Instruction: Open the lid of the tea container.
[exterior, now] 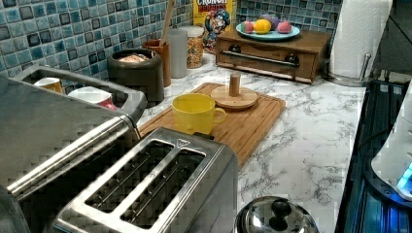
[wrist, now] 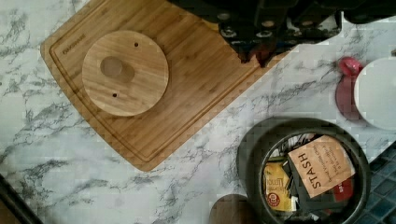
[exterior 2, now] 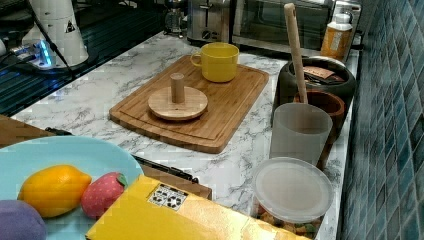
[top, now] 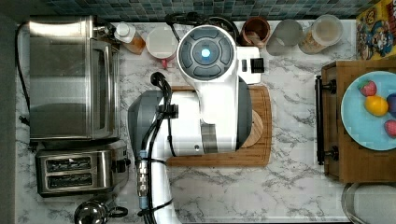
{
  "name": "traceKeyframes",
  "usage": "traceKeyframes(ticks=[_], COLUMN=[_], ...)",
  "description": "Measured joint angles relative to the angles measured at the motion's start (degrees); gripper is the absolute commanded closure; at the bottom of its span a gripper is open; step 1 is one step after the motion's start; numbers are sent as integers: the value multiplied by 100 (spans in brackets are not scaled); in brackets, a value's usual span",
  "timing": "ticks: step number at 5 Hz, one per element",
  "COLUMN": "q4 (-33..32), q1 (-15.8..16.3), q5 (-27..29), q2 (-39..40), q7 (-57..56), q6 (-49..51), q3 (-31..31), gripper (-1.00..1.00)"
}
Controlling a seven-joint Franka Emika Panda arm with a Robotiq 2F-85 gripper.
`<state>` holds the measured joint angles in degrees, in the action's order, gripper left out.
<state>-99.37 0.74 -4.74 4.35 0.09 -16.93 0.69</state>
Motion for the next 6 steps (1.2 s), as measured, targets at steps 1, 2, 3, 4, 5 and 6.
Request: traceKeyframes(ticks=[1, 2, 3, 4, 5, 6], q4=[-481, -1158, -1858, -2518, -3100, -3469], q1=[3, -111, -142, -218, -347, -531], q5=[-10, -39, -39, -19, -19, -18], q2=[-92, -239, -428, -633, -890, -1196], q7=[25, 27, 27, 26, 26, 26], q6=[-253, -399, -469, -976, -1950, -2216], q3=[-120, -173, -352, -527, -658, -692], gripper=[100, -100, -100, -100, -100, -100])
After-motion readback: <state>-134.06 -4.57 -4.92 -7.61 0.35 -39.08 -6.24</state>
